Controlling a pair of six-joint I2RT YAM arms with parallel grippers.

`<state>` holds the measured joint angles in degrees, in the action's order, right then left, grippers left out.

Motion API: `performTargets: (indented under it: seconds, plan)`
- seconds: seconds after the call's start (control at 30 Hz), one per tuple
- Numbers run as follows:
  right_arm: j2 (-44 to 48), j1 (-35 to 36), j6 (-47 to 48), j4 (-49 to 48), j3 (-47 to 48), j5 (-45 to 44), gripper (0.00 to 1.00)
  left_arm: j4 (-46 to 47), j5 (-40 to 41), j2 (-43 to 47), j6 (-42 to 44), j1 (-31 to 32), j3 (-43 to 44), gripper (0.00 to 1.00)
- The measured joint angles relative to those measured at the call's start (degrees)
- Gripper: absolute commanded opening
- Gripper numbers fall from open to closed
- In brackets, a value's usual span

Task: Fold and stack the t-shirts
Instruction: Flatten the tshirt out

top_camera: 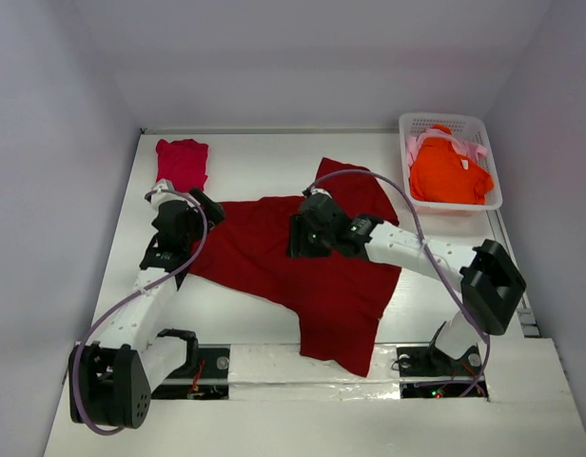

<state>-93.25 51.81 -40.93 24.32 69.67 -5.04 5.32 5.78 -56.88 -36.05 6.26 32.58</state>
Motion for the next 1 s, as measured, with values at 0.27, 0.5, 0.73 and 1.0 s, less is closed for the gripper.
performTargets:
  seconds: [0.27,0.5,0.73,1.0]
  plan:
    - [-2.25,-0.04,-3.65,-8.44,-5.64,4.72,0.6,0.02,-0.5,-1.86,-0.37,0.0,0.0,0.99]
    - [-12.2,-0.04,-4.44,-12.76,-5.66,9.55,0.59,-0.02,0.37,-1.01,-0.2,0.0,0.0,0.99]
    - [-13.38,-0.28,-5.68,-16.76,-5.81,11.69,0.59,-0.02,0.76,-1.01,-0.17,0.0,0.0,0.99]
    - [-12.72,-0.48,-8.85,-21.64,-8.96,11.5,0.58,0.0,1.51,-1.01,0.04,0.0,0.0,0.99]
